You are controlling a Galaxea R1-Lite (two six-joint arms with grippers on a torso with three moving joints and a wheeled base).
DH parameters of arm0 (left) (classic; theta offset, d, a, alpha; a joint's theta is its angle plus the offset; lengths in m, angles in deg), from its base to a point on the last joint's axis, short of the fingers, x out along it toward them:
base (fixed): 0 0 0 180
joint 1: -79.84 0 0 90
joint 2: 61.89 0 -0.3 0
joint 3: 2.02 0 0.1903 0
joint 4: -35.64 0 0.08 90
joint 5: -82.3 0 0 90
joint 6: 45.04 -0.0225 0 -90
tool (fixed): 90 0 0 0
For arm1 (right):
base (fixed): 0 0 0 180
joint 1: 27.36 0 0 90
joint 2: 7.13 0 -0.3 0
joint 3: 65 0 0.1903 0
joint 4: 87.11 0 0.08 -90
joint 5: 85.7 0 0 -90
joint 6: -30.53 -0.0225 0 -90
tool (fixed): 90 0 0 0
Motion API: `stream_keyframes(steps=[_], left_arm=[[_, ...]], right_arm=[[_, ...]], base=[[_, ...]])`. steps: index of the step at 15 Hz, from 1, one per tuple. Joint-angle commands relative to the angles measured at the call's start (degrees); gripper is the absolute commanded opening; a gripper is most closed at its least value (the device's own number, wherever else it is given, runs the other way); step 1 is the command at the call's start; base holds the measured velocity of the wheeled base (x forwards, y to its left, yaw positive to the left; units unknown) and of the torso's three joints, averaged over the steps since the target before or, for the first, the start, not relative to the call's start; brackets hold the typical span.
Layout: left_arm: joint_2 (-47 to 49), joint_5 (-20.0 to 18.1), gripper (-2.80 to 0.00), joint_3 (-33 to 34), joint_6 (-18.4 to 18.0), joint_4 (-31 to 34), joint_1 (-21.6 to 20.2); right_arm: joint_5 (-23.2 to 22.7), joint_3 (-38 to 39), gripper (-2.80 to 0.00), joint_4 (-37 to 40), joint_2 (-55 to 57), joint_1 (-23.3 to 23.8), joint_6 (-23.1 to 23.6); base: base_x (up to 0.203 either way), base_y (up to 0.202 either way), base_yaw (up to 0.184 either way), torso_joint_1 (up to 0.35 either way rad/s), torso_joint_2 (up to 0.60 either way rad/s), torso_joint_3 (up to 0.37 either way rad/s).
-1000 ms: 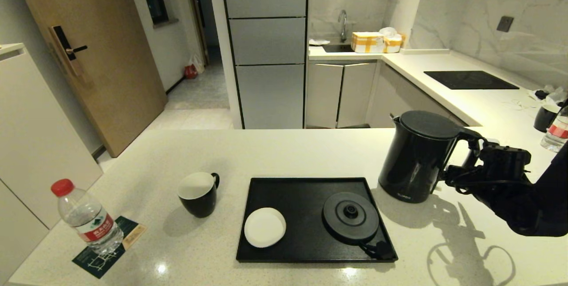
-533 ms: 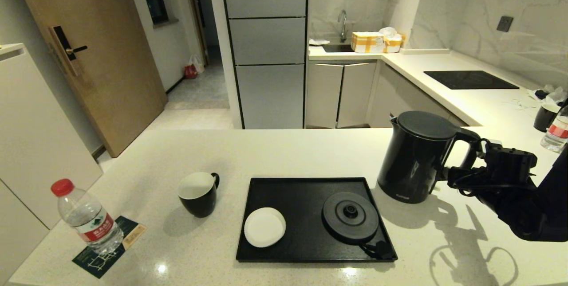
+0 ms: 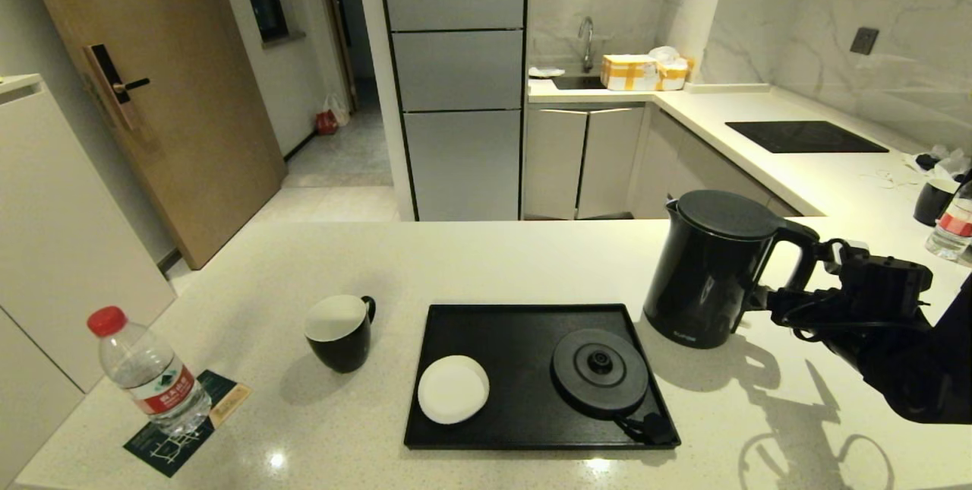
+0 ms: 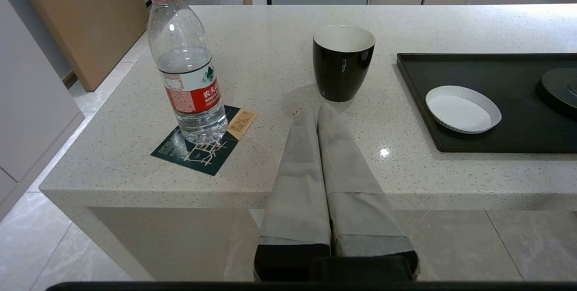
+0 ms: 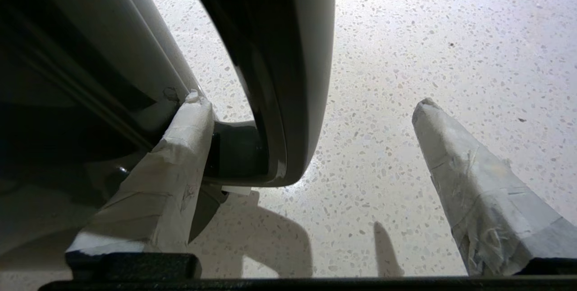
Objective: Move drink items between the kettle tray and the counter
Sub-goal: Place it on the right, then return the kettle to its original position
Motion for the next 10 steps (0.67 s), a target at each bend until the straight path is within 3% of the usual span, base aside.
stream_keyframes(steps=[1,7,10], left_arm=[[-0.1,0.0,-2.80,0.0,0.0,0.0,0.0],[-0.1,0.0,-2.80,0.0,0.0,0.0,0.0],[-0.1,0.0,-2.80,0.0,0.0,0.0,0.0]], right_arm=[[0.1,1.6,0.00,-0.6,-1.7,0.0,-0.1],[-0.2,8.3,0.00,-0.6,-11.3,0.0,-0.1],[-0.7,11.5,0.00,3.3,-21.7,-0.2,0.0]], base=[[0.000,0.000,0.000,0.000,0.00,0.000],[0.000,0.000,0.000,0.000,0.00,0.000],[0.000,0.000,0.000,0.000,0.00,0.000]])
